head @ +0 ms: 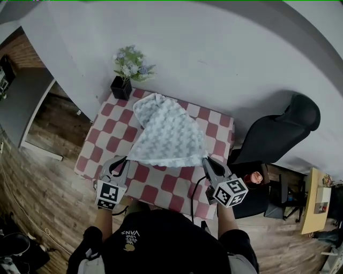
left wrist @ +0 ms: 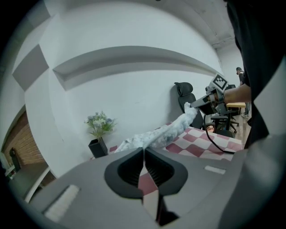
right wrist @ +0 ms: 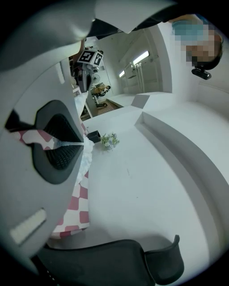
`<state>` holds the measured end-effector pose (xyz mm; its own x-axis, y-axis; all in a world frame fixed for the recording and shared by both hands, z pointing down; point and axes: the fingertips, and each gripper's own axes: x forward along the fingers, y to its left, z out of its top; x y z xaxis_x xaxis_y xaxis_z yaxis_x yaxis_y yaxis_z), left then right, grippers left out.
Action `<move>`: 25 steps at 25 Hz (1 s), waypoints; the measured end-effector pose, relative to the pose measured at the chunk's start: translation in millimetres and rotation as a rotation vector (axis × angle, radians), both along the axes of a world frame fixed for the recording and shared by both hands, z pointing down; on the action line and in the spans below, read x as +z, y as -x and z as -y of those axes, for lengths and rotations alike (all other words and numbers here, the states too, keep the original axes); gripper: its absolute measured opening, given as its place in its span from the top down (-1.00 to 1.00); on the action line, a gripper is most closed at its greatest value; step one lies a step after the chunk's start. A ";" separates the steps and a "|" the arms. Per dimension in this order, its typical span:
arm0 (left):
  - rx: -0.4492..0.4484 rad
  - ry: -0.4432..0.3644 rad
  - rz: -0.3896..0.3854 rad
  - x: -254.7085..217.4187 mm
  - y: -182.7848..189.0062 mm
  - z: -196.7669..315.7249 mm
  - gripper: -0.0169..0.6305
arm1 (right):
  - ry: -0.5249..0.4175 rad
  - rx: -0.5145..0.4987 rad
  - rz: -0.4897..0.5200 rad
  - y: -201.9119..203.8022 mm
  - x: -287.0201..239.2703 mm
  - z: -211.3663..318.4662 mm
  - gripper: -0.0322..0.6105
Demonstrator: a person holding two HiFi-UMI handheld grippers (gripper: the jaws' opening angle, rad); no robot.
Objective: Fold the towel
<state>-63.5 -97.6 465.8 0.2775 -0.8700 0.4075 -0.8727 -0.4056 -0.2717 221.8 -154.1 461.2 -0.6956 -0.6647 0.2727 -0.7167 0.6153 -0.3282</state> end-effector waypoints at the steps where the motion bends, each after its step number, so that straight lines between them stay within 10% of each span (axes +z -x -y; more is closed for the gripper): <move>1: -0.002 0.002 0.006 -0.4 3.5 -4.5 0.90 | 0.006 -0.002 -0.001 2.4 2.1 -7.8 0.83; 25: 0.259 0.120 0.079 61.5 125.9 -114.8 0.90 | 0.188 0.208 -0.084 125.1 86.9 -201.0 0.83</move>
